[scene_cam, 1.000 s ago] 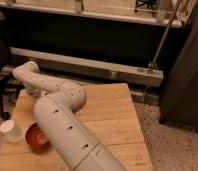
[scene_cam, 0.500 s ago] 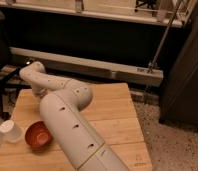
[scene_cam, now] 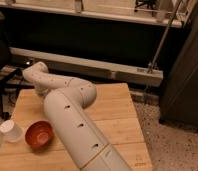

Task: Push the eraser across the table

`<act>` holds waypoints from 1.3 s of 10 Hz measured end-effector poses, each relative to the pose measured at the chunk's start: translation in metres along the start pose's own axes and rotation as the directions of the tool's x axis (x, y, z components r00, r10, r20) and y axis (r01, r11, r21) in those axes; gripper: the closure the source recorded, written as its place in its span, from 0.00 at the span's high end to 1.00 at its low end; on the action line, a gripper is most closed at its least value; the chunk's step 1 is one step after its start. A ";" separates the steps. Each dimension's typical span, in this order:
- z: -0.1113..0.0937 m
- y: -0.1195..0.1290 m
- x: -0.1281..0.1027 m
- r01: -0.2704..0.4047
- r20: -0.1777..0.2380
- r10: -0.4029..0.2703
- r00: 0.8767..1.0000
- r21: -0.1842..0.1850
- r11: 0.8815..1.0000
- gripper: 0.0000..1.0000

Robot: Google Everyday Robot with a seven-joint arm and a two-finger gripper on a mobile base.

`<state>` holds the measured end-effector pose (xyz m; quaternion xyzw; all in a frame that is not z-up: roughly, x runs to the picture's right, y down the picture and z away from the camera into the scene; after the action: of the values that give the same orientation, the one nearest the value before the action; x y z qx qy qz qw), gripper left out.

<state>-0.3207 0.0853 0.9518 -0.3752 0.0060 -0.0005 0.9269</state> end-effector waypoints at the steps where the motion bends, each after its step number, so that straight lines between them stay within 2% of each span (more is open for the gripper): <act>1: -0.001 0.001 0.005 -0.006 -0.008 0.006 1.000 0.000 1.000 0.00; 13: 0.005 0.024 0.055 -0.097 -0.043 0.096 0.994 -0.023 0.995 0.00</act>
<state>-0.2653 0.1056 0.9379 -0.3859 0.0434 0.0366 0.9208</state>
